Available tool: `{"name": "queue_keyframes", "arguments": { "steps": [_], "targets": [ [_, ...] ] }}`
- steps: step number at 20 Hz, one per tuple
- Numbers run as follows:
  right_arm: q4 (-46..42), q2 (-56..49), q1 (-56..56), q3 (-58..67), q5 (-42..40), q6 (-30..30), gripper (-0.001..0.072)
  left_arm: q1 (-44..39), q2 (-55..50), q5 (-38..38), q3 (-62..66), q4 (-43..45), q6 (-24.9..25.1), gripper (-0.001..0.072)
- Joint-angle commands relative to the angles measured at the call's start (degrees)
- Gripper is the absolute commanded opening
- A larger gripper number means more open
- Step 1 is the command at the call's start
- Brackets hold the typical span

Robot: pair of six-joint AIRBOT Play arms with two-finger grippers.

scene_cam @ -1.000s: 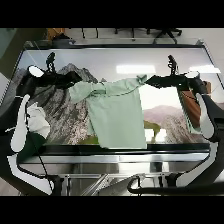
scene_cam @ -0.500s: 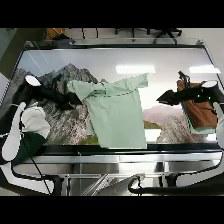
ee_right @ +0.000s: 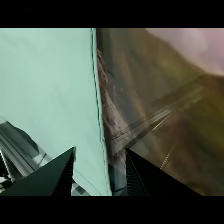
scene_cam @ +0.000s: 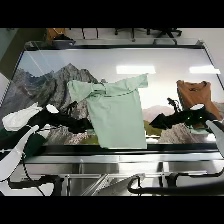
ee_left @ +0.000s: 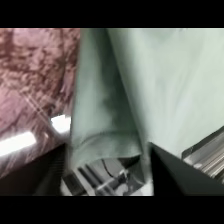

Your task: Fold the shirts.

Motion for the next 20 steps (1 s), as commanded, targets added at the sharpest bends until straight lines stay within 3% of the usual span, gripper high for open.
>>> {"name": "queue_keyframes", "arguments": {
  "steps": [1,4,6,7,9,12,15,17,20],
  "targets": [
    [0.4,0.2,5.5,-4.2,-5.2,-0.7,0.0363,-3.3,0.2,7.8,-2.3,-5.5,3.5,0.0418],
    [1.3,-0.8,10.5,-4.2,-7.0,-0.7,0.0363,-4.1,0.2,8.9,-2.3,-5.4,3.5,0.041],
    [1.6,-1.4,12.3,-4.2,-7.4,-0.7,0.0361,-3.6,0.2,8.7,-2.3,-5.4,3.7,0.002],
    [2.4,-1.4,12.9,-4.2,-7.3,-0.7,0.0357,-3.1,0.2,8.6,-2.3,-5.4,3.7,0.0021],
    [7.5,-0.9,13.3,-4.1,-5.7,-2.9,0.0015,-2.0,0.7,7.8,-2.3,-5.5,4.0,0.0019],
    [14.6,2.5,12.8,-0.2,-0.6,-4.5,0.0012,0.4,7.2,4.8,-0.9,-5.5,4.4,0.0016],
    [23.5,9.4,9.1,15.2,5.3,-3.4,0.0012,4.3,19.0,-4.8,10.8,-7.1,3.8,0.0016],
    [29.9,13.9,5.3,30.6,5.6,-2.3,0.0012,7.6,26.9,-7.7,26.0,-10.1,2.1,0.0017],
    [30.6,18.1,-0.6,55.5,1.8,0.3,0.0012,13.1,33.5,-4.3,53.5,-8.7,0.9,0.0016]
  ]
}}
